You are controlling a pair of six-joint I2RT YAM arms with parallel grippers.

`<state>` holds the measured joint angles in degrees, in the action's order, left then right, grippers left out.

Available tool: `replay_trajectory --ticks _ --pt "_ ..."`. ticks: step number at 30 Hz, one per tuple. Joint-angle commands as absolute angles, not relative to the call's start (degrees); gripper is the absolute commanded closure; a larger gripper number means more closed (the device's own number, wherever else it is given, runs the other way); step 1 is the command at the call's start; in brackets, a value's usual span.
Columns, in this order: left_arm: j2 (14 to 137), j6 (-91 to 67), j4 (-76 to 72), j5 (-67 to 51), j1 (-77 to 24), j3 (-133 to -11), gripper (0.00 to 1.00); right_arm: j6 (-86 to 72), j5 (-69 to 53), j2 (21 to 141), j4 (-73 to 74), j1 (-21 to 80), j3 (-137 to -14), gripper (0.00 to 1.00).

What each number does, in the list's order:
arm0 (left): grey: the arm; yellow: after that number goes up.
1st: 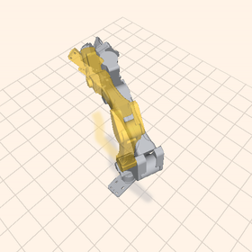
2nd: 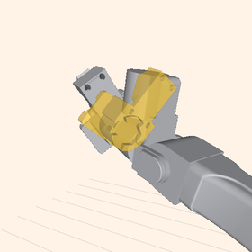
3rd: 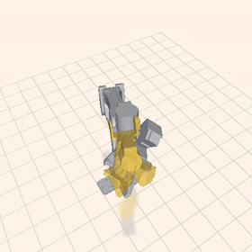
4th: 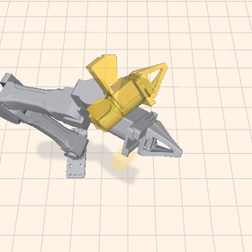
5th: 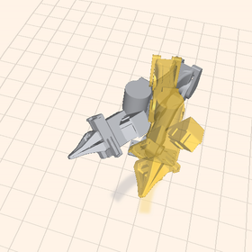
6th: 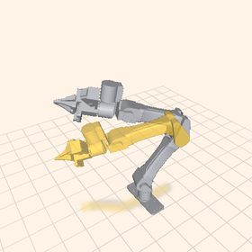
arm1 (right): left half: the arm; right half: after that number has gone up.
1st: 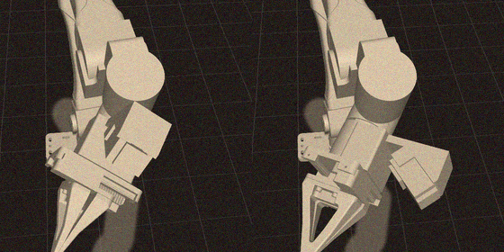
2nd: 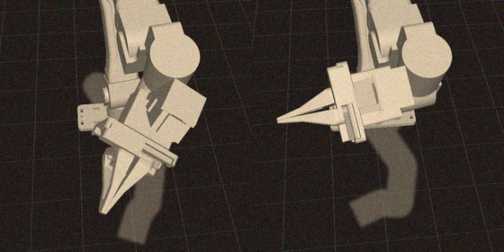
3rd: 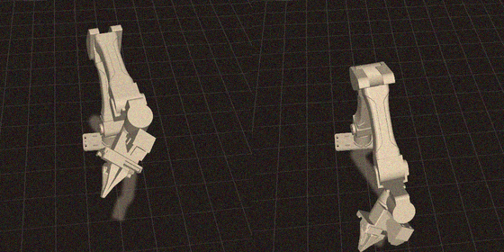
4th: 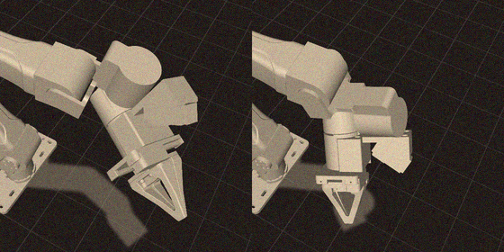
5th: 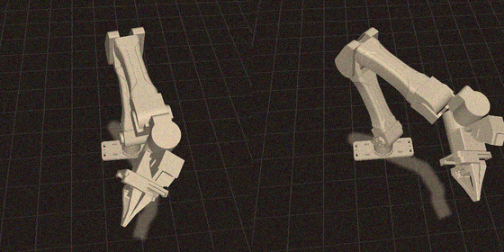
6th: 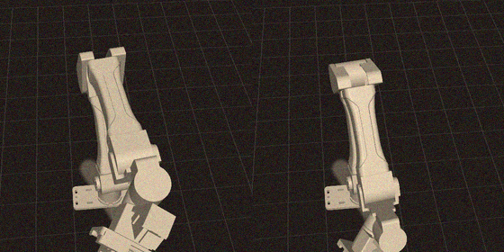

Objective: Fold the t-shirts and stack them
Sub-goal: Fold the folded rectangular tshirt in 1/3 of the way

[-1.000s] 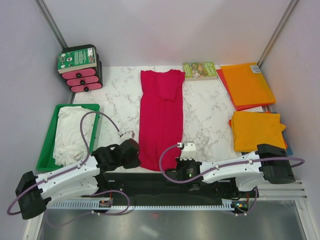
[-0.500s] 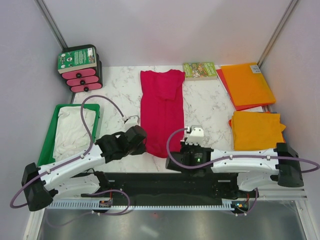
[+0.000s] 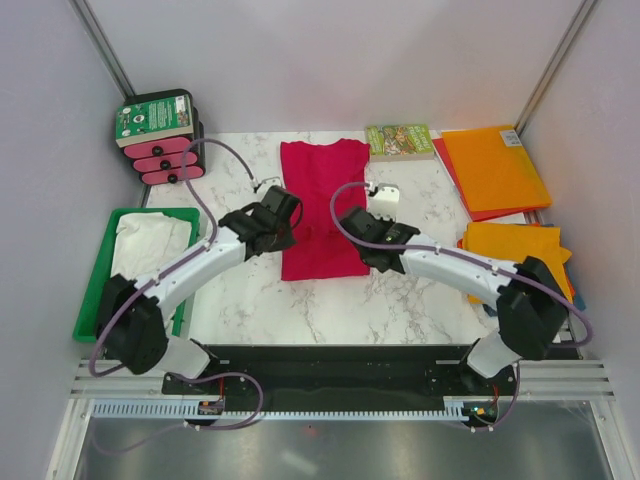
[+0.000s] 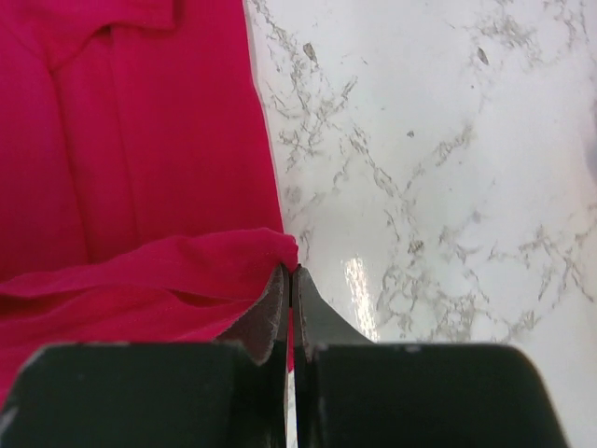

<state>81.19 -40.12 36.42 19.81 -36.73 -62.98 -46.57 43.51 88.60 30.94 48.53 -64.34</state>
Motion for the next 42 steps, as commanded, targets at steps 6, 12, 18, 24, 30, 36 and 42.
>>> replay_trajectory --ticks 6,12,18,24,30,36,42 --pt "94.1 -32.6 33.3 18.4 -31.6 -78.0 0.98 -33.9 36.4 102.6 24.1 42.1 -80.0 1.0" --pt "100.9 -32.2 33.4 16.7 -28.3 -84.2 0.98 -32.6 33.4 108.5 23.4 38.1 -85.1 1.0" --pt "106.1 -32.0 33.7 15.8 -26.9 -89.1 0.98 -31.2 32.0 112.8 23.0 34.8 -88.1 1.0" --pt "111.6 -32.3 34.1 15.4 -26.3 -93.3 0.98 -30.7 30.0 117.0 22.6 32.5 -91.0 1.0" --pt "114.7 -32.7 34.9 15.6 -25.4 -96.7 0.98 -29.1 28.8 120.5 22.6 31.6 -95.8 1.0" --pt "117.1 -32.8 35.5 16.3 -24.4 -99.3 0.98 -27.9 27.6 123.9 22.9 30.9 -100.9 1.0" --pt "120.3 -32.7 36.5 16.4 -23.4 -103.0 0.84 -27.0 26.3 126.6 22.9 30.2 -103.6 0.64"
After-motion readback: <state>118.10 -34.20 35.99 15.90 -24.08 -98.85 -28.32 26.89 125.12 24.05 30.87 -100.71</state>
